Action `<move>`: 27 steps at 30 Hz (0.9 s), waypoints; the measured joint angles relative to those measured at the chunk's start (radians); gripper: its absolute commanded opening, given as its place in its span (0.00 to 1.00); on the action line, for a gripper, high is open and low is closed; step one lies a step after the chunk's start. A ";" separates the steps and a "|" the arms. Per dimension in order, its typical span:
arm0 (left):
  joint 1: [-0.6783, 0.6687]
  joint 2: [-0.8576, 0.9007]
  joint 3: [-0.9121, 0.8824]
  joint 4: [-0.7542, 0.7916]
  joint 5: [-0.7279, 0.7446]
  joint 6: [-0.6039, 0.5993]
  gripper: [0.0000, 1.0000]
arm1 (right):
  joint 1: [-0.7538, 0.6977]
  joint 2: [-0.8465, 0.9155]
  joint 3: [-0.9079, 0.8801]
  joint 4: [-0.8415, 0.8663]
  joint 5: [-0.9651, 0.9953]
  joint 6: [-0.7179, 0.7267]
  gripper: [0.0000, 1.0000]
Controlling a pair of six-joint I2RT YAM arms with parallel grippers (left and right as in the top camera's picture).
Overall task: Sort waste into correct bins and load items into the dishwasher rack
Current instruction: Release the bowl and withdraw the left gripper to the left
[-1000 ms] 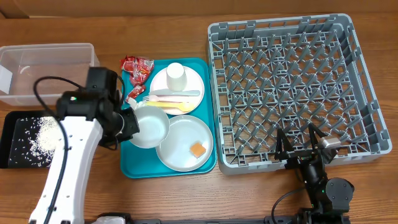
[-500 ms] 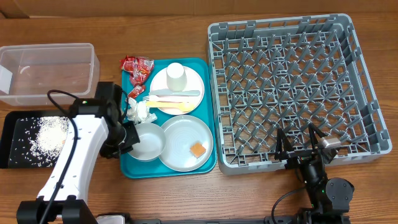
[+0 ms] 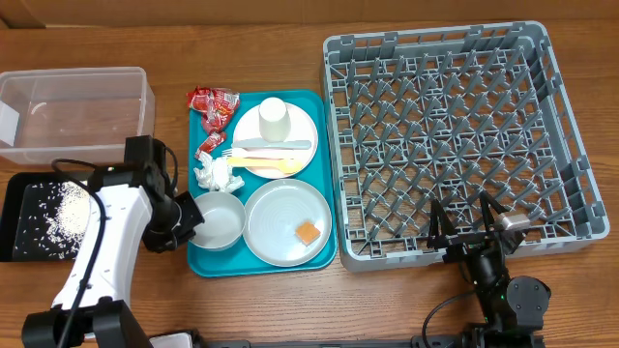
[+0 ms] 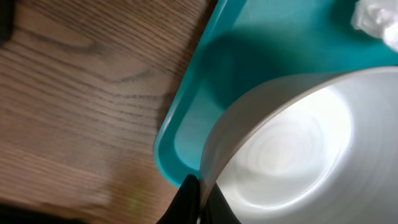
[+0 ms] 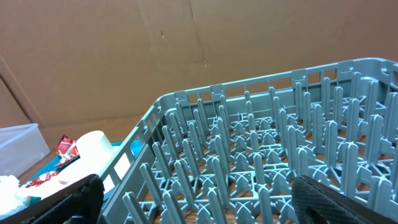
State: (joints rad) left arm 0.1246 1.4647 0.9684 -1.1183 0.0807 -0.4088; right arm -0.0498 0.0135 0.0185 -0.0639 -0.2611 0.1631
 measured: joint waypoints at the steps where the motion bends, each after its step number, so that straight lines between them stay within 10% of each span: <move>1: 0.000 0.000 -0.010 0.013 0.002 0.000 0.04 | 0.000 0.000 0.000 0.000 -0.003 0.000 1.00; 27: 0.000 0.014 -0.040 0.034 -0.059 -0.001 0.06 | 0.000 0.000 0.000 0.000 -0.023 0.000 1.00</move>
State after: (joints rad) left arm 0.1246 1.4788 0.9287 -1.0847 0.0216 -0.4095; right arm -0.0498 0.0135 0.0185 -0.0643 -0.2844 0.1627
